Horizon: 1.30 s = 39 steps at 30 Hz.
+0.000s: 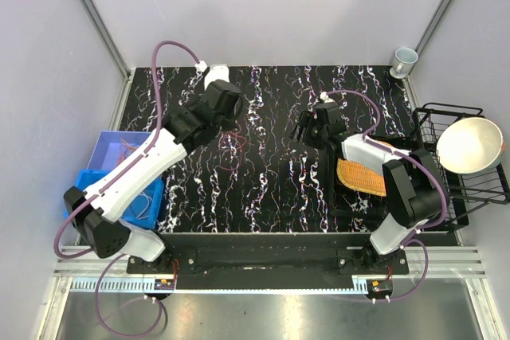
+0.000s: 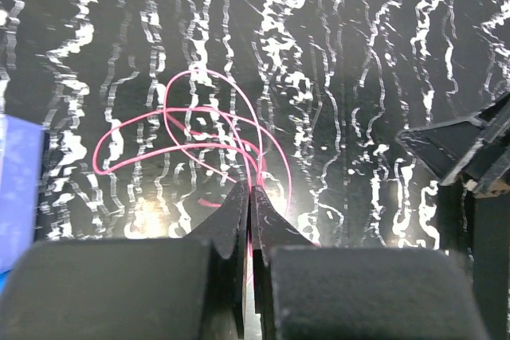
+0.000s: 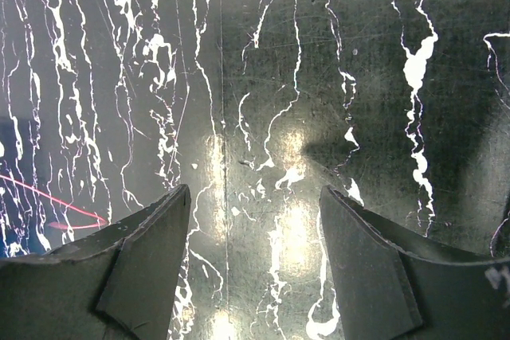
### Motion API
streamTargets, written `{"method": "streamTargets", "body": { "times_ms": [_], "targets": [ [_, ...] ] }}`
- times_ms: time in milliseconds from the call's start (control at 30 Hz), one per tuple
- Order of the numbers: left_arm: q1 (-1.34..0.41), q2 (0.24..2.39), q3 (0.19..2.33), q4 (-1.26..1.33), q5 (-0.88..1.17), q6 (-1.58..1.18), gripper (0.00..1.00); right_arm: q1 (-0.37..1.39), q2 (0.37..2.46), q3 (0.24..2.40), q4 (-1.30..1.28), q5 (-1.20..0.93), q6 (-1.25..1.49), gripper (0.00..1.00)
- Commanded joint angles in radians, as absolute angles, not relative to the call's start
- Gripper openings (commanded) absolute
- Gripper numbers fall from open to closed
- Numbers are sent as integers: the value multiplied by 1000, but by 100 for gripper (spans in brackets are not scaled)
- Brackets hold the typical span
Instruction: Untangle the cables
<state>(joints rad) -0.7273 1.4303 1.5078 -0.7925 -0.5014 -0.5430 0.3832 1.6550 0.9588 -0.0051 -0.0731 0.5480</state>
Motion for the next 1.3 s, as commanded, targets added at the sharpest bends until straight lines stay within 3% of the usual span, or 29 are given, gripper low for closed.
{"method": "streamTargets", "body": {
  "times_ms": [0,400,1267],
  "targets": [
    [-713,1344,1589,-851,-592,-497,0,374,1655,985,12,-89,555,72],
    [-683,1164,1749,-986,-791,-365,0,373,1661,986,12,-94,557,72],
    [-568,896,1709,-1152,-1199,-320,0,367,1674,985,20,-101,554,71]
  ]
}}
